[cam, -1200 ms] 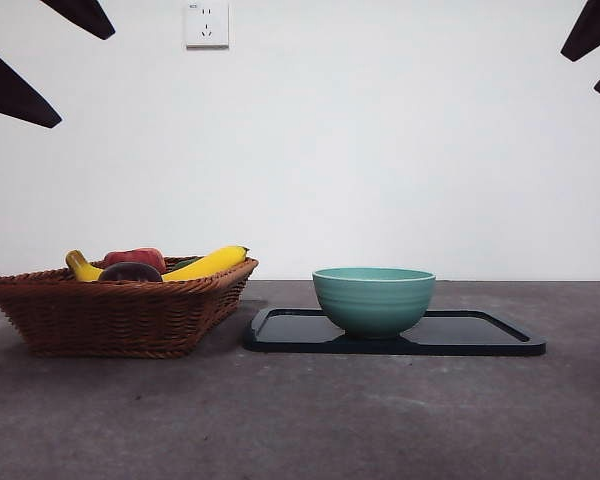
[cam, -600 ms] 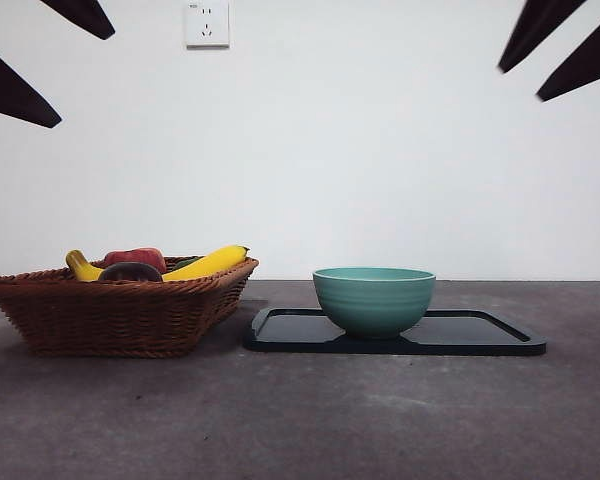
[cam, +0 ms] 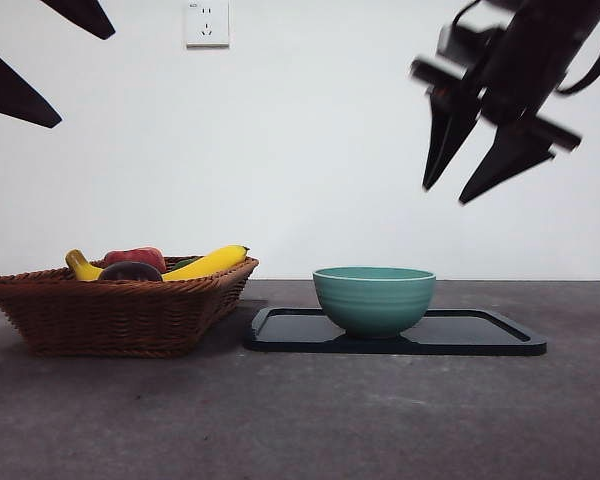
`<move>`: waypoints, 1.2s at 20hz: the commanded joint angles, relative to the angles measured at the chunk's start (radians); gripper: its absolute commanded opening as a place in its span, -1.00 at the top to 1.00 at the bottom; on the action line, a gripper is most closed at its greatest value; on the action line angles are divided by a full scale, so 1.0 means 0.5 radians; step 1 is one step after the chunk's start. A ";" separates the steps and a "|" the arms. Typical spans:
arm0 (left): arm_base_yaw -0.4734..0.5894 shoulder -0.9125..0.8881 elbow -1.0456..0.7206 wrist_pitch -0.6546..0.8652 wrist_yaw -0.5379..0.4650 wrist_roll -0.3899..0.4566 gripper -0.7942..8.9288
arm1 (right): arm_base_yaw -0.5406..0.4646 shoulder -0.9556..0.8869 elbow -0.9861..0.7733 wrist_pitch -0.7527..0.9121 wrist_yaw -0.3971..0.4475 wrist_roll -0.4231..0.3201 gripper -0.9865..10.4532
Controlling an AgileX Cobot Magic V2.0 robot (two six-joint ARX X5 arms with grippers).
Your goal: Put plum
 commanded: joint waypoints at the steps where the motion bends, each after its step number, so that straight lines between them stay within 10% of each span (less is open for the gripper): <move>1: -0.009 0.008 0.022 0.016 0.009 0.024 -0.05 | 0.008 0.171 0.088 0.027 0.008 -0.045 0.44; 24: -0.009 0.008 0.022 0.031 0.009 0.024 -0.05 | 0.063 0.475 0.097 0.294 0.124 -0.066 0.81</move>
